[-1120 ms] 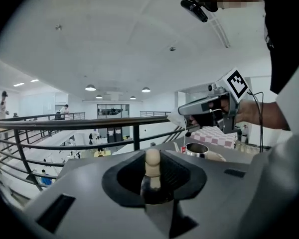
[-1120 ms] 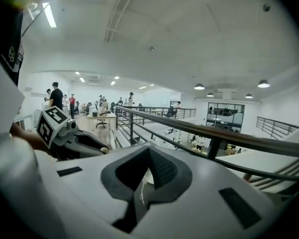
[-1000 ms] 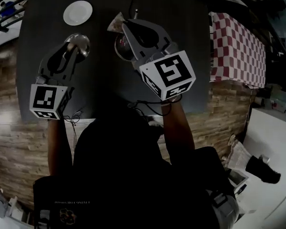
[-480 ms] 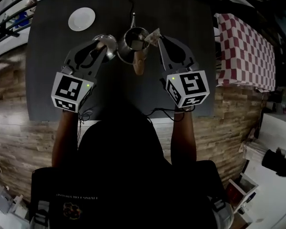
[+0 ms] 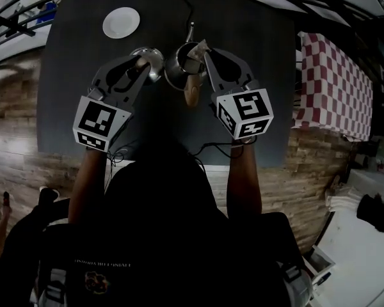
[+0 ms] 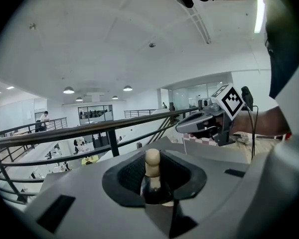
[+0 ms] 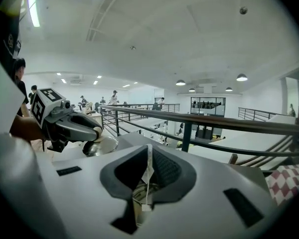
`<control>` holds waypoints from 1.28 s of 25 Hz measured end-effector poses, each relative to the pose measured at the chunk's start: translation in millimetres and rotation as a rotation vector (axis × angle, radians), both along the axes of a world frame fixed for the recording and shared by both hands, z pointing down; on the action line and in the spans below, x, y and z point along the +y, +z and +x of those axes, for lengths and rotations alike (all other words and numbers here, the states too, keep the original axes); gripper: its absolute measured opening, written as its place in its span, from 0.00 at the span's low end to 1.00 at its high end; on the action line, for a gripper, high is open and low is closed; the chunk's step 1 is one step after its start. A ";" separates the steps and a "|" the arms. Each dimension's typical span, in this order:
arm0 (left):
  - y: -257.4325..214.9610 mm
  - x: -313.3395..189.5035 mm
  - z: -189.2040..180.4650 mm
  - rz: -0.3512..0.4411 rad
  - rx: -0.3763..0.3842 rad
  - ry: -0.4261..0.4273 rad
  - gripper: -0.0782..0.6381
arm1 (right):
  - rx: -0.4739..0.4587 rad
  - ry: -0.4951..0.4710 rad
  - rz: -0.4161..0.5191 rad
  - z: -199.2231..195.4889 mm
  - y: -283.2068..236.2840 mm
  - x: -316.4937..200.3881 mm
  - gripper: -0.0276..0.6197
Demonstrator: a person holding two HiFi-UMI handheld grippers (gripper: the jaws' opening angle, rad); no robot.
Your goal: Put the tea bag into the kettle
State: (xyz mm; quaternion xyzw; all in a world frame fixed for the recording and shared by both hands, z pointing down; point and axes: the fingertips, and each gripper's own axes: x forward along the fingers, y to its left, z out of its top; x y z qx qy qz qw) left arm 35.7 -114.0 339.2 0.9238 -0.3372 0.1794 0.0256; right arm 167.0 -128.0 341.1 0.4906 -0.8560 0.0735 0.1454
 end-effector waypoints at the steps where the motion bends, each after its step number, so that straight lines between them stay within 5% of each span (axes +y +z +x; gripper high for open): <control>1: -0.5 -0.3 -1.2 0.000 0.001 -0.002 0.24 | 0.003 -0.006 -0.016 -2.5 3.3 -1.9 0.08; 4: -1.3 -1.1 -1.1 0.001 0.007 -0.002 0.24 | -0.001 0.001 -0.029 -1.9 2.6 -4.5 0.30; 16: -12.5 -2.4 29.4 0.024 0.004 0.063 0.24 | -0.046 0.127 0.075 42.4 -35.4 16.6 0.30; 32: -13.4 -9.6 66.1 0.036 -0.016 0.143 0.24 | -0.078 0.218 0.079 79.7 -30.3 40.1 0.30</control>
